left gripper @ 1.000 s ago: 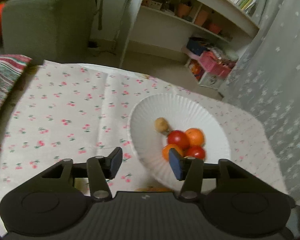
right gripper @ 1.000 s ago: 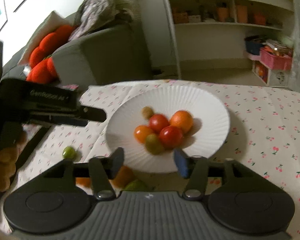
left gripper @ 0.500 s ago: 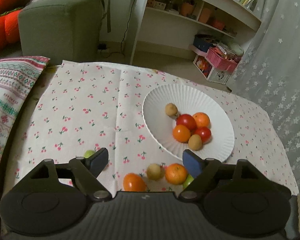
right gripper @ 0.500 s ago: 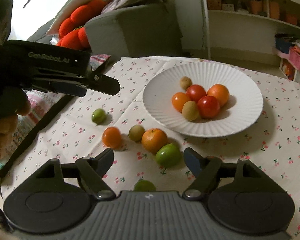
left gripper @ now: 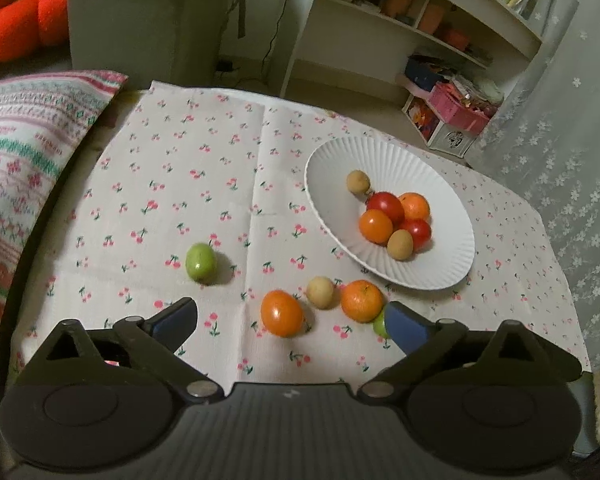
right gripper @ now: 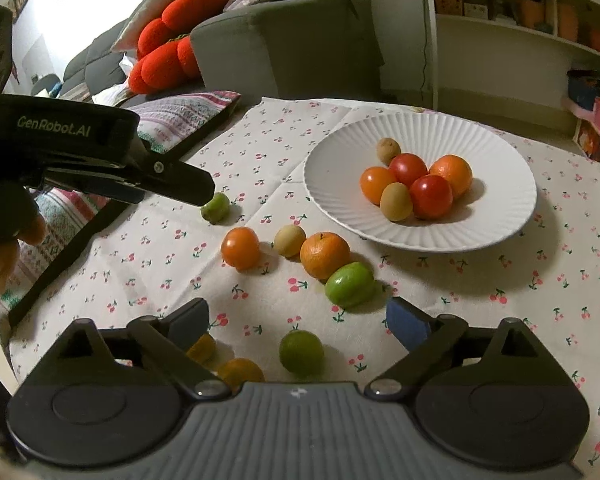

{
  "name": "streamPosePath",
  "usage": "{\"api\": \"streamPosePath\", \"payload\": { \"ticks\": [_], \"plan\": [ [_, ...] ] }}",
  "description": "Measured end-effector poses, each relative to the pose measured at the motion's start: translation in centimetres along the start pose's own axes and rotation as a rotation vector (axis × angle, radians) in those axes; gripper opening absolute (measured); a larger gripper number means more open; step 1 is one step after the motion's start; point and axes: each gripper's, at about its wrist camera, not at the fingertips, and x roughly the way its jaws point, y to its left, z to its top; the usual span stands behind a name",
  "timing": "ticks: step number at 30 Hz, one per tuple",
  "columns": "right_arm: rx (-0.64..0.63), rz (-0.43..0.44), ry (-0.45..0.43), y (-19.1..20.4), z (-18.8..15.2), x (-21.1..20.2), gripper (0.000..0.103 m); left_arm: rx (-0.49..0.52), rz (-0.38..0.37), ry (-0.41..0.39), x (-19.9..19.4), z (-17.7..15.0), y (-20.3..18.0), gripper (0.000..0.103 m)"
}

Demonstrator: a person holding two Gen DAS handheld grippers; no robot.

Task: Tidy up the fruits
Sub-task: 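Withdraw both grippers from the plate toward the remaining fruits, then grasp a tan round fruit with the left gripper while the right gripper grasps a green lime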

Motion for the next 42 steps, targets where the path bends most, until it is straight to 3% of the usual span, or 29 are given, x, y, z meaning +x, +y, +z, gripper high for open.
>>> {"api": "streamPosePath", "payload": {
  "ticks": [4, 15, 20, 42],
  "plan": [
    [0.009, -0.005, -0.002, -0.2, 0.0, -0.3, 0.102, -0.006, 0.029, 0.003, -0.1, -0.3, 0.5, 0.091],
    [0.000, 0.003, 0.025, 0.1, -0.6, 0.0, 0.103, -0.009, 0.042, 0.027, -0.2, -1.5, 1.3, 0.092],
    [0.088, 0.071, 0.052, -0.1, -0.1, -0.3, 0.103, -0.054, 0.011, 0.065, 0.0, -1.7, 2.1, 0.092],
    [-0.005, 0.068, 0.089, 0.9, -1.1, -0.1, 0.099, 0.006, -0.018, 0.096, -0.1, -3.6, 3.3, 0.092]
  ]
}}
